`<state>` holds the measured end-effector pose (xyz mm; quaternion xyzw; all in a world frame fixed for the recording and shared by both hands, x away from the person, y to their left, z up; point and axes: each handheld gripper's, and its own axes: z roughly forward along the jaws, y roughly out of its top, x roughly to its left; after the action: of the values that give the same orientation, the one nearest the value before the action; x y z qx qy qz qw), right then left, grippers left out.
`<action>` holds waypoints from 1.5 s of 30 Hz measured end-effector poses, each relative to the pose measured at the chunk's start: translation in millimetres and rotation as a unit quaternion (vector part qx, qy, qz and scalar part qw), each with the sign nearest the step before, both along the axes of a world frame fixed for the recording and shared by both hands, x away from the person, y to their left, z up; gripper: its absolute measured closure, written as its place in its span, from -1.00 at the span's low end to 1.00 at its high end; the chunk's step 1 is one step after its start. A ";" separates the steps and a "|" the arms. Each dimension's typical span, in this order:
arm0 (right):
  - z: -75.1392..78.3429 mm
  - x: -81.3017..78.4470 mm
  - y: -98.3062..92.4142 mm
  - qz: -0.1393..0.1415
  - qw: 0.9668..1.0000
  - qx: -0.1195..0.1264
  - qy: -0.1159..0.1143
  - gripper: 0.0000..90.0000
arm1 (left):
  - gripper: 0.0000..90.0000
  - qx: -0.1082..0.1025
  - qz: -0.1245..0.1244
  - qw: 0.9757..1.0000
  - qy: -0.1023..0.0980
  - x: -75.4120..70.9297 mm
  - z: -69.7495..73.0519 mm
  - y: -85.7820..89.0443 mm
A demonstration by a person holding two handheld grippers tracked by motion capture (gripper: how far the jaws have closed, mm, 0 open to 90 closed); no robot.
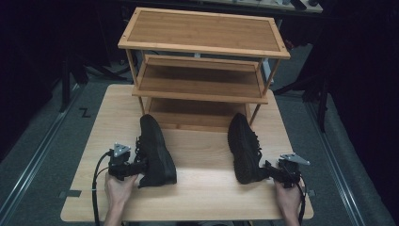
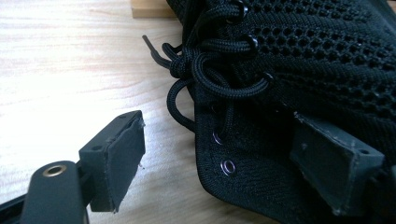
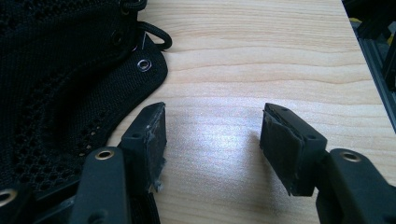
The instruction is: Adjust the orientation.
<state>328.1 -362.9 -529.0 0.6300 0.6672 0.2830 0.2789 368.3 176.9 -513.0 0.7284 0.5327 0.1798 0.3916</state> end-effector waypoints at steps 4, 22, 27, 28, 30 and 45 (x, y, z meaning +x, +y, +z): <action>0.0 0.0 -0.1 0.000 1.000 0.000 0.000 -0.09 | -0.59 -0.001 -0.002 1.000 -0.001 0.9 1.9 -1.1; 0.0 0.0 -0.2 0.000 1.000 0.000 0.000 -0.09 | -0.53 -0.012 -0.017 1.000 -0.017 3.2 11.1 -11.0; 0.0 0.0 -0.2 0.000 1.000 0.000 0.000 -0.09 | -0.49 -0.004 -0.019 1.000 -0.020 3.1 13.0 -13.6; 0.0 0.0 -0.1 0.000 1.000 0.000 0.000 -0.09 | -0.48 -0.002 -0.021 1.000 -0.021 3.1 13.8 -14.1; 0.0 0.0 -0.1 0.000 1.000 0.000 0.000 -0.09 | -0.46 0.000 -0.022 0.999 -0.023 3.3 15.1 -16.0; 0.0 0.0 -0.1 0.000 1.000 0.001 0.000 -0.09 | -0.32 0.027 -0.036 0.999 -0.026 7.4 21.4 -36.0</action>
<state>328.0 -363.0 -529.1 0.6300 0.6671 0.2839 0.2784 375.7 140.9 -491.6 0.7524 0.4911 0.1991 0.3912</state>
